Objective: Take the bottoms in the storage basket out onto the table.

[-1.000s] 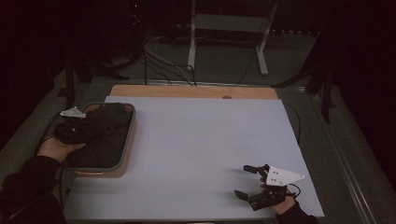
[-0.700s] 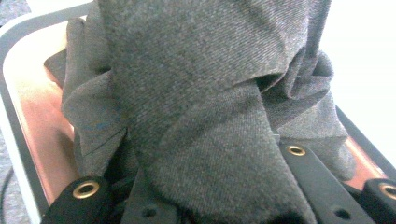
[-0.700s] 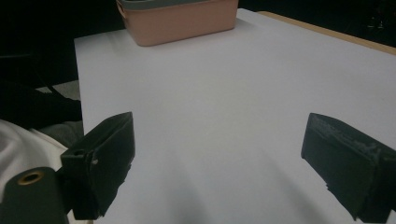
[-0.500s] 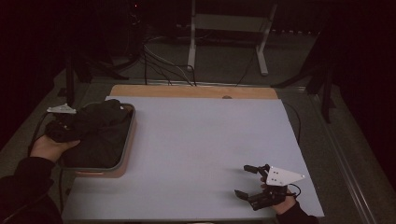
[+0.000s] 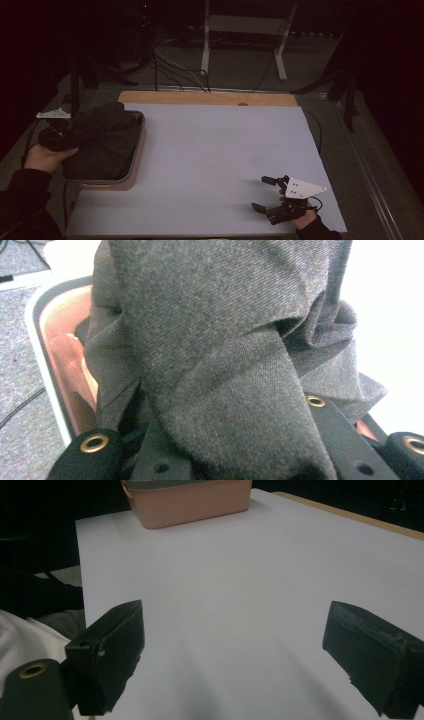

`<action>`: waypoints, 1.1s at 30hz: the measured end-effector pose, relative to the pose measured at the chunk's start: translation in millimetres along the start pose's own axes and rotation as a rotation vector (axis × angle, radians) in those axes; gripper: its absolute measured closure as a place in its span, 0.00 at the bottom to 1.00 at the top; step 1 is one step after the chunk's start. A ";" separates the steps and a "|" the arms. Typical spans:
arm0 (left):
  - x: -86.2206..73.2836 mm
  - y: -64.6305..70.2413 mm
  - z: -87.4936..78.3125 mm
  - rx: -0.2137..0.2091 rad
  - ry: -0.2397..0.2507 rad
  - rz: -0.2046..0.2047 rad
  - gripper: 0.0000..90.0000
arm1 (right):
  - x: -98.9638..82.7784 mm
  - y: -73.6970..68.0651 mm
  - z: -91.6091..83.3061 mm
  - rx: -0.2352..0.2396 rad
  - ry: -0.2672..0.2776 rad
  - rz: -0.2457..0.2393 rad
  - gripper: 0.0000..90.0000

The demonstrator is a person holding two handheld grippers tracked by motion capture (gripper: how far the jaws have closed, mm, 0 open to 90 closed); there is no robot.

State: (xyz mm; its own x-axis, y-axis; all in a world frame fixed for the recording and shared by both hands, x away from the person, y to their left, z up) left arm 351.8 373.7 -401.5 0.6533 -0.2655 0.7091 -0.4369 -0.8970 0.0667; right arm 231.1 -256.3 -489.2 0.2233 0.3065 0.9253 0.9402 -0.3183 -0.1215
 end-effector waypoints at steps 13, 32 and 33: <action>7.7 -0.9 -22.1 0.002 0.075 -0.011 0.82 | 0.0 -0.2 -0.1 -0.003 0.001 0.005 0.11; 24.7 -3.6 -67.9 0.014 0.177 -0.032 0.82 | 0.3 0.3 0.0 -0.005 0.006 0.008 0.11; 25.1 -3.9 -70.1 0.013 0.184 -0.037 0.82 | 0.5 0.3 0.0 -0.006 0.006 0.008 0.11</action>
Point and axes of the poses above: each handheld gripper's, and its own axes: z roughly forward along the jaws, x roughly out of its top, y roughly to its right, the point moved 1 cm from there along z, roughly forward along the jaws, and after that the axes turned 10 degrees about x, right-handed, at the moved point
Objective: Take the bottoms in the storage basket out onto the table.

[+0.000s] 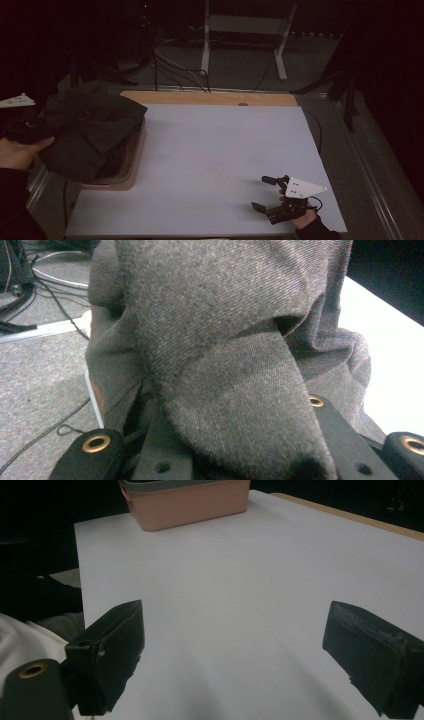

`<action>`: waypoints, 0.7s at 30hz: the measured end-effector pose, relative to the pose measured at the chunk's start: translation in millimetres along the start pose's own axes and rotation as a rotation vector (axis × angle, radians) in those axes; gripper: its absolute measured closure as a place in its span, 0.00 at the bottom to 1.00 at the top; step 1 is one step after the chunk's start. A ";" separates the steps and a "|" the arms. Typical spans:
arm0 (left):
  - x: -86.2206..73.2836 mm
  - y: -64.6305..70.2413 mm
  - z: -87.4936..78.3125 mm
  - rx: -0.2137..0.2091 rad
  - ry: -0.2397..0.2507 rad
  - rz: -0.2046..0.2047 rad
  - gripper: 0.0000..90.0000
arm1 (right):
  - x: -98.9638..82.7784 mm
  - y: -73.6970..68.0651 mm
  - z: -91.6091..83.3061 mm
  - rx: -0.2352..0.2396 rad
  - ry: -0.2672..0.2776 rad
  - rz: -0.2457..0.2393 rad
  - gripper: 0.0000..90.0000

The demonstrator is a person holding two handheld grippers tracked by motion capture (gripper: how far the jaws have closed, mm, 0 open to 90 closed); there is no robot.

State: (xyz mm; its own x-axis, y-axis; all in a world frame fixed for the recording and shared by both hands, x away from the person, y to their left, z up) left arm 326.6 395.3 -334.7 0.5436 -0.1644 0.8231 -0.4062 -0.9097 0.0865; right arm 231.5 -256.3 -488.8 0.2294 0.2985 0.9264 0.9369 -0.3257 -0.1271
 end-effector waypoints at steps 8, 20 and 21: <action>9.8 -0.6 -13.7 -0.018 0.038 -0.011 0.82 | 0.1 0.4 1.3 0.002 -0.001 0.003 0.11; 24.3 3.2 -29.7 -0.032 0.104 -0.017 0.83 | -0.1 0.8 1.0 -0.002 -0.004 0.004 0.11; 25.5 3.9 -31.1 -0.032 0.111 -0.012 0.83 | 0.0 0.8 0.9 -0.001 -0.001 0.003 0.11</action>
Point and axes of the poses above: each handheld gripper's, and its own axes: z roughly forward along the jaws, x roughly out of its top, y roughly to its right, the point moved 1 cm from there along z, roughly forward along the jaws, and after that the axes turned 10 degrees about x, right-handed, at the moved point
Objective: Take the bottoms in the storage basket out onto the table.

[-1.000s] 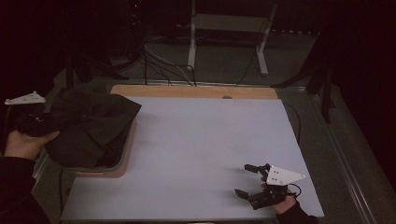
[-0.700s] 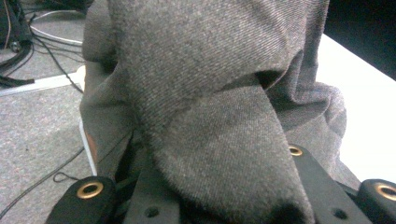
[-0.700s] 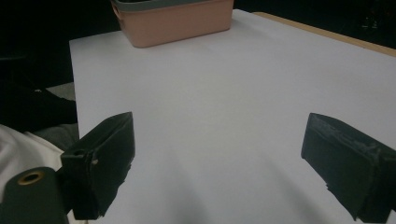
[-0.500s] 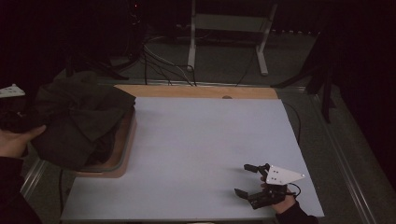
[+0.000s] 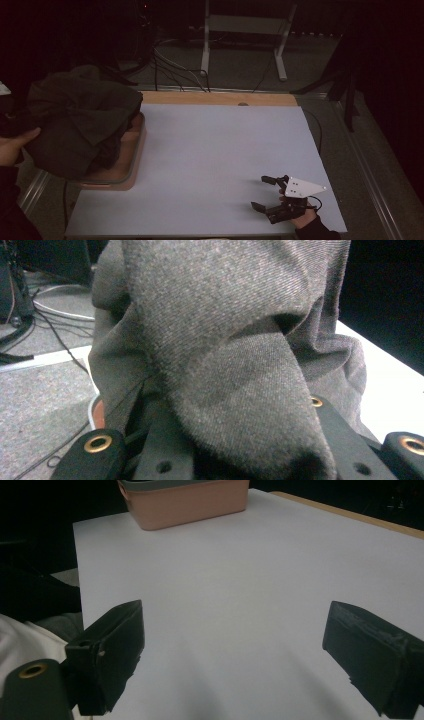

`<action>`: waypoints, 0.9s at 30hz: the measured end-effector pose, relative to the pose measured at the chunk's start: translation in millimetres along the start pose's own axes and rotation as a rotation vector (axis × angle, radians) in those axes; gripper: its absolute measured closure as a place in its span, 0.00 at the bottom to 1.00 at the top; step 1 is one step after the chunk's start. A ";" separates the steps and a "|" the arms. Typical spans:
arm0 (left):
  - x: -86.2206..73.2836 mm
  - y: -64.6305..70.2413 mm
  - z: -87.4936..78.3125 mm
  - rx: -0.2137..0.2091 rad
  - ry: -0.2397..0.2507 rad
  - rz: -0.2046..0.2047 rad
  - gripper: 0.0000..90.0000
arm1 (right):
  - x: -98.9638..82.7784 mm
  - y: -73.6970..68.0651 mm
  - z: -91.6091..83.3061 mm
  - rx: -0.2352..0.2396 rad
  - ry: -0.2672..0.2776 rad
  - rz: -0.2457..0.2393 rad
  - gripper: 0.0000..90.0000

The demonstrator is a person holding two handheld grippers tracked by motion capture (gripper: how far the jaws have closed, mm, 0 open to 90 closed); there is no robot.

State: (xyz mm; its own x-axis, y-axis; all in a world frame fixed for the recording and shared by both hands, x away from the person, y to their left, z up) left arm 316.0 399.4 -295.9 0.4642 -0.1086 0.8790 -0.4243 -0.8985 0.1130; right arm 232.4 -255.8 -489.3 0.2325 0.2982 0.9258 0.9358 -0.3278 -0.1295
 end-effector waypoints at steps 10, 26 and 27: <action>17.9 11.1 -12.4 -0.022 0.059 0.007 0.83 | 0.0 -0.2 0.2 -0.002 -0.002 0.000 0.11; 53.0 44.1 -14.0 -0.093 0.118 0.059 0.84 | -0.2 -0.1 -0.2 -0.002 -0.002 0.001 0.11; 54.8 47.4 -13.2 -0.096 0.124 0.064 0.84 | -0.2 -0.1 -0.2 -0.002 -0.002 0.001 0.11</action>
Point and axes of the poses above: each handheld gripper's, and its own axes: z roughly forward along the jaws, x roughly out of its top, y roughly to its right, the point moved 1 cm from there along z, roughly forward along the jaws, and after that the axes turned 10 degrees about x, right-handed, at the moved point
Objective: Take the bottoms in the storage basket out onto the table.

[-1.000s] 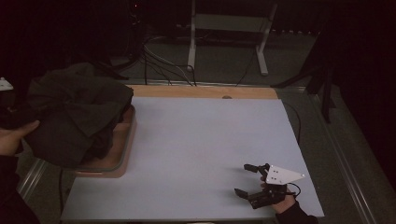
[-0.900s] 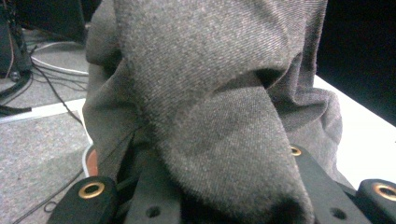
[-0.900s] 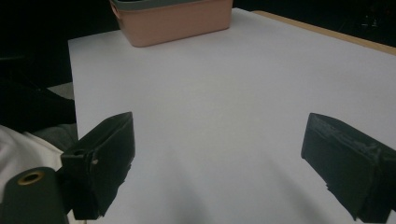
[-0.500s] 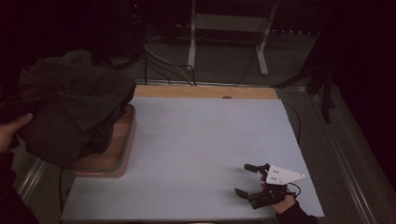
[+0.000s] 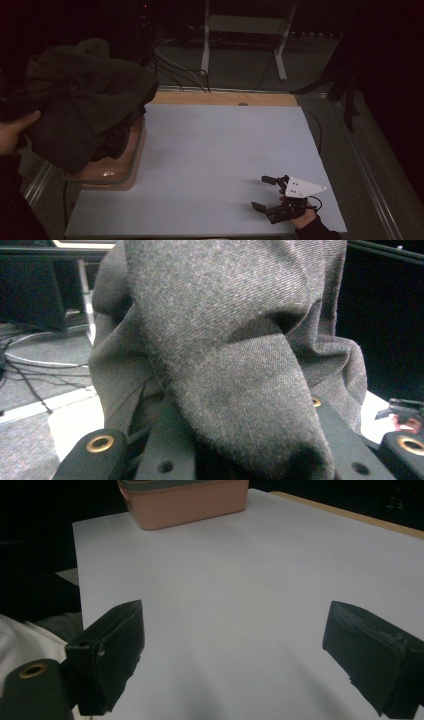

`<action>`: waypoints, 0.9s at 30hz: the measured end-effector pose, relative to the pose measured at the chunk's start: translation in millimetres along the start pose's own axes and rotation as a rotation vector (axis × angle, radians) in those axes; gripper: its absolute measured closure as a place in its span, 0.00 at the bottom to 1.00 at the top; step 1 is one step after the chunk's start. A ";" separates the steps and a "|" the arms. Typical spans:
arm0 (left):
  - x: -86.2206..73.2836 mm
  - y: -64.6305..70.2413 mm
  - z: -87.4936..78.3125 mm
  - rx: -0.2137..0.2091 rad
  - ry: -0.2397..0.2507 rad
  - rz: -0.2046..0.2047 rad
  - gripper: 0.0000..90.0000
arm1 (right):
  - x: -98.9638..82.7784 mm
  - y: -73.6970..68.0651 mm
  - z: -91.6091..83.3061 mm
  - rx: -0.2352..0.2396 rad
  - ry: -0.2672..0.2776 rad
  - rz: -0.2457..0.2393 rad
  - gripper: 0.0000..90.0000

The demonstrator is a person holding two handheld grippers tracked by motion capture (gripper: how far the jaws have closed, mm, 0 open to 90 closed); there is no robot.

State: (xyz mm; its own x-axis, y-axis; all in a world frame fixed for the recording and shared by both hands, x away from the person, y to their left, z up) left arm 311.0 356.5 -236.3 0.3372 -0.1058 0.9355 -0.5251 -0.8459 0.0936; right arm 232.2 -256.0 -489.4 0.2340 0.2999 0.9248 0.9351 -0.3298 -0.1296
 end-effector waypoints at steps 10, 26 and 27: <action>19.9 24.8 16.0 -0.083 0.032 0.031 0.84 | 0.2 -0.3 -0.8 0.001 0.002 -0.001 0.11; 37.2 65.0 70.2 -0.214 0.033 0.065 0.84 | 0.5 -0.2 -3.3 0.000 0.012 -0.002 0.11; 37.9 67.9 74.1 -0.220 0.034 0.067 0.84 | 0.5 -0.2 -3.6 0.000 0.013 -0.003 0.11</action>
State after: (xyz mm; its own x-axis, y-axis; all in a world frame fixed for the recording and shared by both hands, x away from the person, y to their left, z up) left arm 346.0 256.3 -219.7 0.2714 -0.1366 0.9527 -0.7043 -0.7028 0.0999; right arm 231.2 -259.0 -487.6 0.2277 0.2891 0.9298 0.9359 -0.3286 -0.1270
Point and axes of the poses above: each handheld gripper's, and its own axes: z roughly forward along the jaws, x roughly out of its top, y roughly to its right, the point moved 1 cm from there along z, roughly forward along the jaws, and after that the axes turned 10 degrees about x, right-handed, at the moved point
